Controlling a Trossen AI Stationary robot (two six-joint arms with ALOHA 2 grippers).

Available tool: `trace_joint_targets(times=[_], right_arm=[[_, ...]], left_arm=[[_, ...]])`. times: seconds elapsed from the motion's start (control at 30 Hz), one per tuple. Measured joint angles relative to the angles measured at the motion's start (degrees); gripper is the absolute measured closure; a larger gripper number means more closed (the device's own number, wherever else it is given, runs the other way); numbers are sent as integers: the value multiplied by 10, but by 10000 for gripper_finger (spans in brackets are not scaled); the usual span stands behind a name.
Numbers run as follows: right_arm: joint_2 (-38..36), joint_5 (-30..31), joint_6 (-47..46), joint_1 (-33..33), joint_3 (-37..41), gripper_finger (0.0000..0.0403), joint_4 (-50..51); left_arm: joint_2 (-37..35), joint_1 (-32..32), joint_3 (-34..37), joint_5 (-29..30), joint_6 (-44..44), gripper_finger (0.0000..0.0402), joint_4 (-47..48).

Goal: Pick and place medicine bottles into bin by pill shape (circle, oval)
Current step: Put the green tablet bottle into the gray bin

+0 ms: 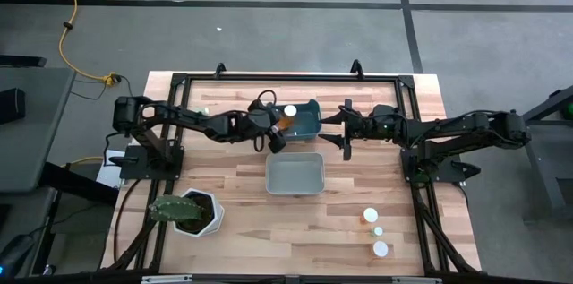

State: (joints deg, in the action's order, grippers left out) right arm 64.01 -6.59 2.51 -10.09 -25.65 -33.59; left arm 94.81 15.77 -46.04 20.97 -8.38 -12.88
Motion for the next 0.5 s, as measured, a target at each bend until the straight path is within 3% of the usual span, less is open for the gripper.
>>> trace_joint_targets(times=[0.27, 0.37, 0.5], right_arm=[[0, 0, 5, 0, 0, 197, 1], [0, 0, 5, 0, 0, 197, 0], [0, 0, 5, 0, 0, 197, -2]], left_arm=[[-86, -21, 10, -7, 21, 83, -9], [-129, -49, 43, -8, 52, 83, -76], [-186, -80, 123, -16, 104, 83, -248]])
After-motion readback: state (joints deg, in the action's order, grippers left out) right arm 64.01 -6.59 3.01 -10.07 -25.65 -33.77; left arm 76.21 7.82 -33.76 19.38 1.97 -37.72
